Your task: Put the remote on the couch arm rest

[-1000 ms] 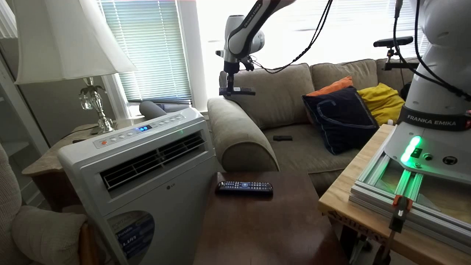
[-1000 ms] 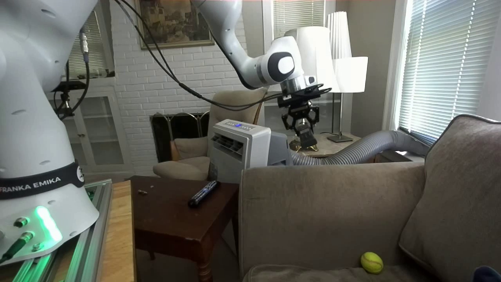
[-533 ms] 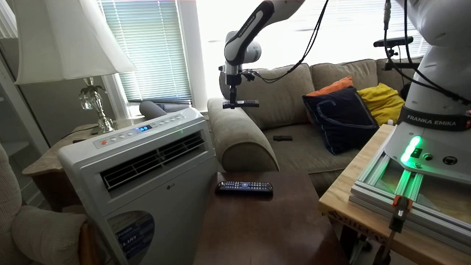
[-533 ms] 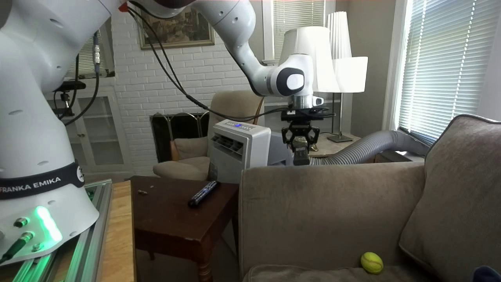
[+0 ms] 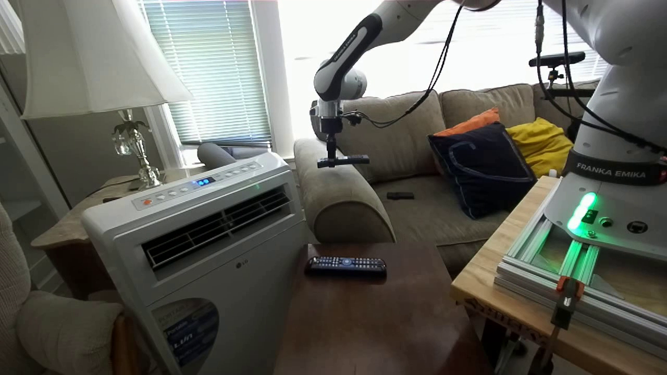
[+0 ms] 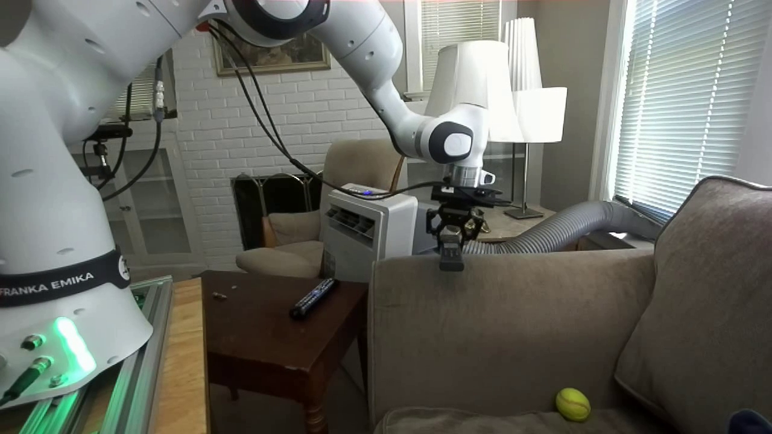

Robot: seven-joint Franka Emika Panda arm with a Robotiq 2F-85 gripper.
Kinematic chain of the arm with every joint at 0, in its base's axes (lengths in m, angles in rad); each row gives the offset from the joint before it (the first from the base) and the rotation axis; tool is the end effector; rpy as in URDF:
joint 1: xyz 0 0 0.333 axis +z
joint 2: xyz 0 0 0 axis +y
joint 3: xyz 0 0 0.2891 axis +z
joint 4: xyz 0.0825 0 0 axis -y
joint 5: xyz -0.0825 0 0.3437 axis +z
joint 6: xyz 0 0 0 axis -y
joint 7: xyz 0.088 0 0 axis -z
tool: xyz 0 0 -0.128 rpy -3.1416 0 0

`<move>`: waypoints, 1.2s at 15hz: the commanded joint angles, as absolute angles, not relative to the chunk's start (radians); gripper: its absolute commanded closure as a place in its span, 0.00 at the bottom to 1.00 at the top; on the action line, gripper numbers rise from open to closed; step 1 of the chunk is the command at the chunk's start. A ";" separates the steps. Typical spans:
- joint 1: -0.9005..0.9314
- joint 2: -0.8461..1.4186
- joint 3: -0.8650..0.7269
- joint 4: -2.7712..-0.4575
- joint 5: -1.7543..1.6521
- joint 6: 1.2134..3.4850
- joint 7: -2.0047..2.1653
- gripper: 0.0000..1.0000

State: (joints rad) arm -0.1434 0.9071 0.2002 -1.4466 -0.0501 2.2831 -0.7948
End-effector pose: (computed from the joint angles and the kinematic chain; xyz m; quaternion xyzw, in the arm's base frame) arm 0.6616 0.0165 0.1369 -0.9162 -0.3952 0.0028 0.0667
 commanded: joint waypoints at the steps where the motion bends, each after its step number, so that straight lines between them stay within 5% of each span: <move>1: -0.132 0.944 0.195 -1.393 -0.026 2.271 -0.806 0.69; 18: 0.093 0.932 -0.095 -1.369 -0.079 2.463 0.067 0.69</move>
State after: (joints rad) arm 0.0571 0.9278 -0.0354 -1.3763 -0.0566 2.4551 -0.0880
